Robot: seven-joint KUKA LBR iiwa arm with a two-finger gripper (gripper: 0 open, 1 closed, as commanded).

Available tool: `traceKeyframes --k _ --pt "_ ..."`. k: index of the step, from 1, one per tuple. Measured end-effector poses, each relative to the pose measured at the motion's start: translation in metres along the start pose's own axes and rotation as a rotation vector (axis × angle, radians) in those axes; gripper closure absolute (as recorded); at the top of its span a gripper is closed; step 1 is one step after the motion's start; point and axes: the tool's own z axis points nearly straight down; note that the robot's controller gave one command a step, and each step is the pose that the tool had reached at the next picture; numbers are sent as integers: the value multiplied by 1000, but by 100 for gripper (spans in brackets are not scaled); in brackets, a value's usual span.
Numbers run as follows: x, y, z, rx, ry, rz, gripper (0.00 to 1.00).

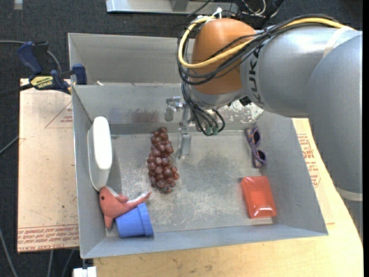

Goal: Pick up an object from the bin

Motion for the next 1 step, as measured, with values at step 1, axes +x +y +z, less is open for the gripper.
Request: traceKeyframes --k 1 --pt "1 14 44 -2 7 -156 0"
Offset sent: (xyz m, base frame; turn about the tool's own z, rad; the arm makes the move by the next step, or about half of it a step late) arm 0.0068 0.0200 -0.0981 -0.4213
